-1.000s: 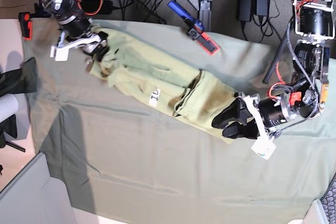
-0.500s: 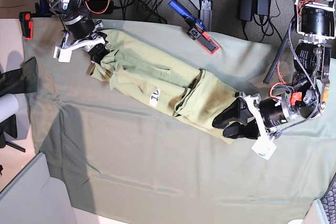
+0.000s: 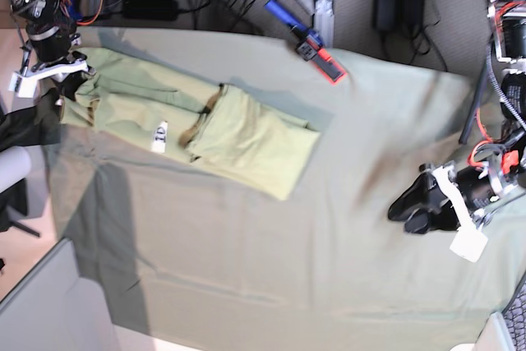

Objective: Fold the T-shirt properly
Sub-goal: 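Grasp the folded bundle end with the right gripper and fold it over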

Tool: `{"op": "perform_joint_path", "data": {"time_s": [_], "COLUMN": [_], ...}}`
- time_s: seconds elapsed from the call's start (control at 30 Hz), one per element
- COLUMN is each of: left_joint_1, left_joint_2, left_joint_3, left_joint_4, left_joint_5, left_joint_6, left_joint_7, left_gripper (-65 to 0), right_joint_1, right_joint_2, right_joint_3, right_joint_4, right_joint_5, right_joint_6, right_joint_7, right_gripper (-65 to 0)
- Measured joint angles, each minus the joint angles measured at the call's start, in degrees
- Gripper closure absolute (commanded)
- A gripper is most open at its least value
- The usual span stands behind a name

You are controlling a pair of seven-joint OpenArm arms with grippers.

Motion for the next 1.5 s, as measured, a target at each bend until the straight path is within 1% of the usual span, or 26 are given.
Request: {"op": "perform_joint_path", "data": {"time_s": [0.03,0.07,0.17,0.27,0.4,0.53,0.7,0.87,0.97,1.03,1.13,1.17,1.23,1.27,1.3,1.33,1.43,1.5], "left_joint_1": [0.00,0.04,0.02,0.04,0.04,0.02,0.04,0.02,0.00,0.02,0.02,0.02,0.02,0.02,0.02,0.04,0.02,0.02], "left_joint_2": [-0.26,-0.37,-0.35,-0.35,-0.37,-0.37,-0.52,-3.19,-4.17,-4.35,-4.33,-4.33,-4.33,-4.33,-4.33,-4.35,-4.33,-4.33], "left_joint_3": [0.00,0.00,0.07,0.07,0.13,0.22,0.24,0.26,0.26,0.26,0.26,0.26,0.26,0.26,0.26,0.26,0.26,0.26], "left_joint_4": [0.00,0.00,0.00,0.00,0.00,0.00,0.00,0.00,0.00,0.00,0.00,0.00,0.00,0.00,0.00,0.00,0.00,0.00], "left_joint_5": [-0.04,-0.13,-0.22,-0.24,-0.55,-1.38,-1.44,-1.57,-2.14,-2.23,-2.23,-2.23,-2.25,-2.25,-2.29,-2.32,-2.49,-2.47], "left_joint_6": [0.00,0.00,-0.02,0.00,0.00,0.00,-0.02,0.00,0.00,0.00,0.00,-0.02,-0.02,0.00,0.00,0.00,0.00,-0.02], "left_joint_7": [0.04,0.28,1.05,1.05,1.05,1.05,2.54,2.78,2.73,2.75,2.75,2.75,2.75,2.75,2.75,2.75,2.75,2.75], "left_gripper": [-34.4,-34.4,-34.4,-34.4,-34.4,-34.4,-34.4,-34.4,-34.4,-34.4,-34.4,-34.4,-34.4,-34.4,-34.4,-34.4,-34.4,-34.4], "right_joint_1": [0.02,0.17,0.15,0.13,0.28,1.92,6.99,9.20,9.20,9.18,9.18,9.18,9.16,9.18,9.18,9.20,9.18,9.20], "right_joint_2": [0.85,1.36,1.33,-1.27,-7.19,-12.13,-18.03,-23.71,-25.88,-26.71,-27.32,-27.47,-27.67,-27.69,-27.69,-27.71,-27.69,-27.67], "right_joint_3": [0.94,1.55,1.75,1.14,-1.68,-5.79,-11.76,-20.26,-26.14,-29.81,-34.42,-35.58,-37.44,-38.16,-38.66,-38.82,-39.04,-39.67], "right_joint_4": [0.02,0.26,2.54,7.52,14.08,15.96,15.91,15.89,15.67,15.30,14.34,13.94,13.77,13.77,13.77,13.77,13.77,13.77], "right_joint_5": [3.43,5.51,6.88,7.61,7.72,5.81,4.02,-0.92,-4.33,-6.60,-11.78,-13.20,-15.39,-15.58,-15.91,-15.96,-15.65,-14.03], "right_joint_6": [0.02,0.02,0.02,0.02,0.02,0.02,0.00,0.02,0.02,0.02,0.02,0.00,0.04,0.02,0.02,0.04,0.02,0.02], "right_joint_7": [-1.03,-2.19,-3.54,-3.65,-3.61,-3.56,-3.34,-2.29,-1.01,-0.72,0.90,1.20,1.11,1.31,1.36,1.33,1.33,1.31], "right_gripper": [0.0,0.0,0.0,0.0,0.0,0.0,0.0,0.0,0.0,0.0,0.0,-2.8,-23.7,-32.0,-37.5,-39.5,-39.5,-39.4]}}
